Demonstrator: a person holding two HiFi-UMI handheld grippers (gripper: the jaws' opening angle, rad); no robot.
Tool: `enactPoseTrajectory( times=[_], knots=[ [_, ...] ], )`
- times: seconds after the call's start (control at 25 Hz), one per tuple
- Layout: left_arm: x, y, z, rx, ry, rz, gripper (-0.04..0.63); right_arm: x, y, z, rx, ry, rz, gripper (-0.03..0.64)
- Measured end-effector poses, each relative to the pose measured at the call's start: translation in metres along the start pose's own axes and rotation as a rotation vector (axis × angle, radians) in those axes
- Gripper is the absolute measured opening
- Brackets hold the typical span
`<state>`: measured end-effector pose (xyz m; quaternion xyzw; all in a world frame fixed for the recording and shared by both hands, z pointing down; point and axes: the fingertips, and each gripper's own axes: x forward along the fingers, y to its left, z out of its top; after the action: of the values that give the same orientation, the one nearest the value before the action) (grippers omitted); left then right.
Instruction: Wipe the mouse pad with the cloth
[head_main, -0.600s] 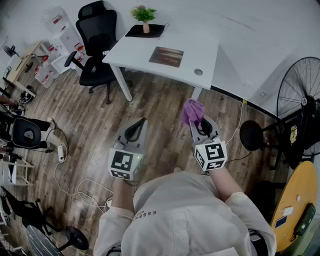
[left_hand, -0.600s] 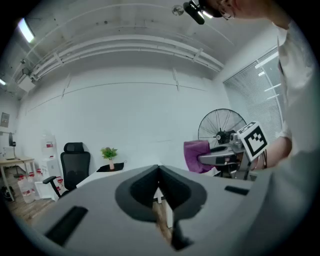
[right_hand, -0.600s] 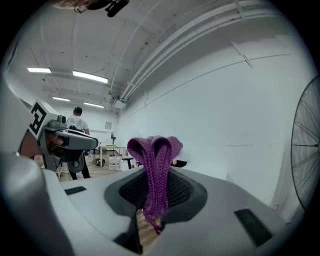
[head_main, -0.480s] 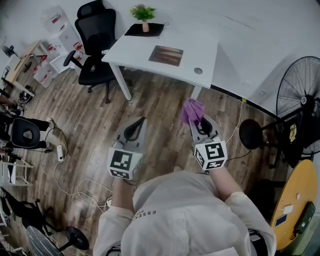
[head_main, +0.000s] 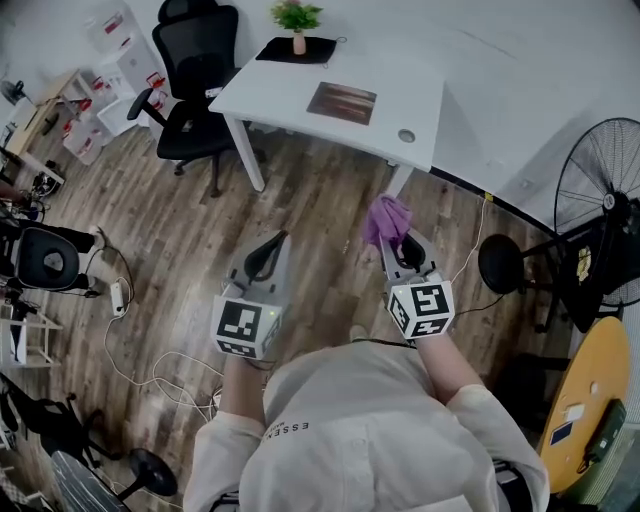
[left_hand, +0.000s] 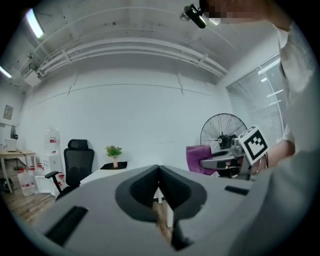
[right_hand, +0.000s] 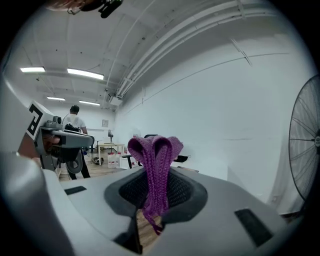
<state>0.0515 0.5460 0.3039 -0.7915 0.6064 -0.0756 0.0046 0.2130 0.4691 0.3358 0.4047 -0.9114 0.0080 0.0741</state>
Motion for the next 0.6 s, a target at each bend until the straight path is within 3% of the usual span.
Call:
enactPoseTrajectory(
  times=[0.28,0.6],
  knots=[
    [-0.008,0.029,-0.026,-0.044,0.021,0.039,0.002,0.029,0.022,-0.016,-0.003,0.052,0.03,0.087],
    [0.037,0.072,-0.037,-0.068,0.047,0.131,0.002,0.106,-0.005,-0.012,0.011,0.051,0.096,0.087]
  ],
)
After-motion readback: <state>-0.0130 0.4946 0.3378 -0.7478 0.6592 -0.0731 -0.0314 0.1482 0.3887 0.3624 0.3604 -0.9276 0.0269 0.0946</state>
